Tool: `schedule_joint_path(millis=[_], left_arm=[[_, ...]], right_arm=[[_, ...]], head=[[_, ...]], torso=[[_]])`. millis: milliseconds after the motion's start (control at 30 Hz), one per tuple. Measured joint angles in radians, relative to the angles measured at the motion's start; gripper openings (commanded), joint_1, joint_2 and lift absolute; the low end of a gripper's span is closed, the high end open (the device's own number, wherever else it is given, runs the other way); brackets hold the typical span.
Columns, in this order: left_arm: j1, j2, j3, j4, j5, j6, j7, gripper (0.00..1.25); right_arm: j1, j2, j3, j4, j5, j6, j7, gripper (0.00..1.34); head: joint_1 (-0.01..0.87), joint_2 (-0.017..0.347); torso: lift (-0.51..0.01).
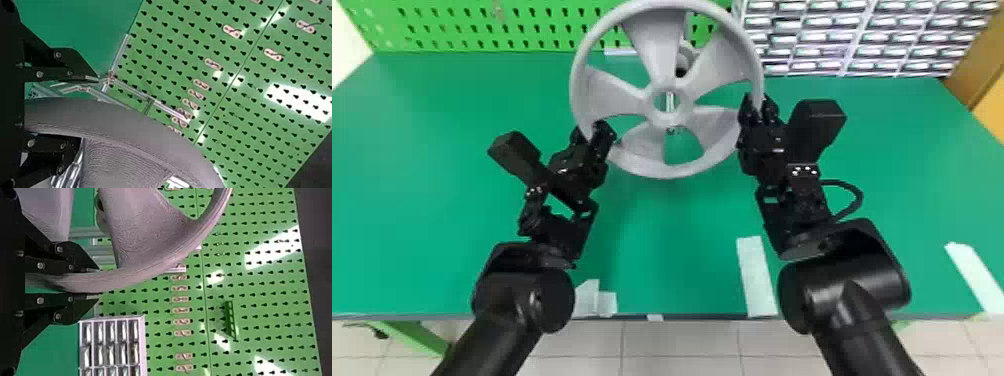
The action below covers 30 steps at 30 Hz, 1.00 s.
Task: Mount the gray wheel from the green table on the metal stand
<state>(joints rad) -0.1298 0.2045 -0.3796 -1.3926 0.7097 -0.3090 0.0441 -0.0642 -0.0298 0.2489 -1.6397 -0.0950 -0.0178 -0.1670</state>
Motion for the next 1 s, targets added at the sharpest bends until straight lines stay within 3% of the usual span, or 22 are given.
schedule_joint_path(millis=[333, 1000], left_arm=[[-0.037, -0.035, 0.015, 0.046, -0.047, -0.016, -0.015, 0.34], [-0.091, -0.061, 0.009, 0.115, -0.086, -0.045, -0.016, 0.34]], right_arm=[[-0.026, 0.006, -0.008, 0.053, 0.002, -0.048, 0.000, 0.02], [-0.075, 0.011, -0.024, 0.129, 0.008, -0.097, 0.000, 0.02]], head=[[0.867, 0.052], [0.867, 0.052]], torso=[[-0.100], [-0.100]])
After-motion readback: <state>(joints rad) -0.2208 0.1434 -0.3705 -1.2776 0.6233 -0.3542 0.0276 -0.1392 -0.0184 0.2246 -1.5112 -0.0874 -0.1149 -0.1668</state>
